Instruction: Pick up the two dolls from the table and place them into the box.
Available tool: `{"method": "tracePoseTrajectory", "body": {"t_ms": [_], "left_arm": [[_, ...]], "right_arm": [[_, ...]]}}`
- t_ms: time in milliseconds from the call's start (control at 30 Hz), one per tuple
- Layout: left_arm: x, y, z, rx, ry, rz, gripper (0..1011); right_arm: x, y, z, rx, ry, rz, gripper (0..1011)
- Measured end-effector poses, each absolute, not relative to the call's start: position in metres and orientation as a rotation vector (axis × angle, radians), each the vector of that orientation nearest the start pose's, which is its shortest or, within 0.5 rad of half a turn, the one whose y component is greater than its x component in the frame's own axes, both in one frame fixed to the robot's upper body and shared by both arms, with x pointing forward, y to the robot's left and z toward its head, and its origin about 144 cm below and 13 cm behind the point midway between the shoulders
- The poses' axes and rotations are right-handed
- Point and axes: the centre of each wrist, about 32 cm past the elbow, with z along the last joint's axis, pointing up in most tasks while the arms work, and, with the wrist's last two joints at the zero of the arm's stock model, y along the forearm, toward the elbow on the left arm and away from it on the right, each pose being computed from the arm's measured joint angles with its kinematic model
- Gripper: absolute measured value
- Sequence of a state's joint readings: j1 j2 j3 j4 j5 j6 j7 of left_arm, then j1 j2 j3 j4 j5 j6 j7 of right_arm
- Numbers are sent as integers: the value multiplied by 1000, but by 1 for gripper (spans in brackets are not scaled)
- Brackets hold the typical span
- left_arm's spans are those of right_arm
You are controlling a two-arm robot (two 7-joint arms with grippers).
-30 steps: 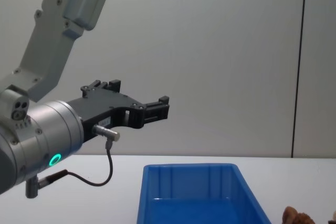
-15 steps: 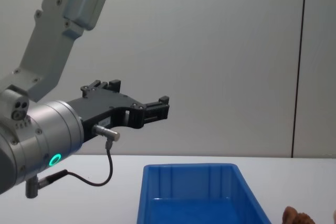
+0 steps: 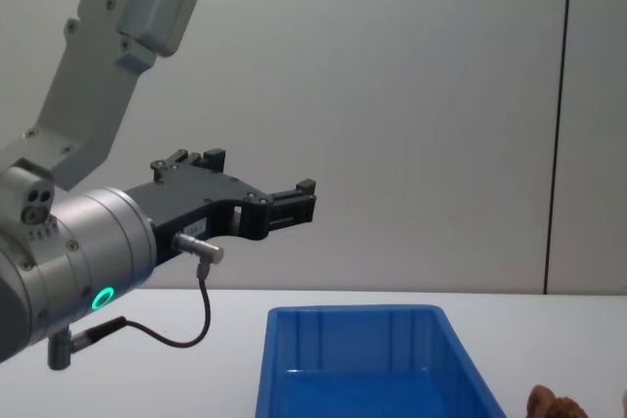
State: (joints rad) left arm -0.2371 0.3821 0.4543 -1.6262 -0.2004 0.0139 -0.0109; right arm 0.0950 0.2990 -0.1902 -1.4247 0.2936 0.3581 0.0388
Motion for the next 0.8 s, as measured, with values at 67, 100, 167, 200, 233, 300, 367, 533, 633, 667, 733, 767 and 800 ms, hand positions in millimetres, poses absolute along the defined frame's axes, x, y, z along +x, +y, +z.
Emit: {"method": "tracePoseTrajectory", "body": {"t_ms": [67, 100, 167, 200, 233, 300, 367, 533, 633, 667, 733, 767, 800], "left_arm": [[492, 198, 1204, 61, -268, 1124, 1001], [492, 198, 1204, 61, -268, 1124, 1001], [492, 198, 1204, 61, -268, 1124, 1001], [492, 198, 1204, 61, -267, 1124, 1001], [492, 198, 1204, 61, -268, 1124, 1001], [492, 198, 1204, 61, -268, 1124, 1001], [492, 198, 1204, 61, -267, 1124, 1001], [492, 198, 1204, 61, -268, 1124, 1001], [492, 198, 1204, 61, -268, 1124, 1001], [492, 198, 1204, 61, -268, 1124, 1001], [492, 198, 1204, 61, -268, 1124, 1001], [492, 198, 1204, 61, -268, 1124, 1001], [492, 198, 1204, 61, -268, 1124, 1001]], "right_arm": [[480, -270, 1122, -381, 315, -1371, 460], [480, -270, 1122, -380, 313, -1371, 424], [480, -269, 1122, -376, 306, -1372, 374], [480, -269, 1122, -375, 303, -1372, 368], [480, -269, 1122, -372, 295, -1373, 367], [480, -268, 1123, -366, 283, -1374, 368], [481, -268, 1124, -359, 271, -1376, 368], [481, -265, 1130, -329, 220, -1376, 368], [482, -264, 1136, -307, 184, -1372, 368], [482, -262, 1139, -294, 165, -1365, 368], [483, -261, 1143, -283, 147, -1357, 368], [483, -261, 1144, -277, 138, -1352, 368], [484, -260, 1148, -266, 120, -1341, 369]]}}
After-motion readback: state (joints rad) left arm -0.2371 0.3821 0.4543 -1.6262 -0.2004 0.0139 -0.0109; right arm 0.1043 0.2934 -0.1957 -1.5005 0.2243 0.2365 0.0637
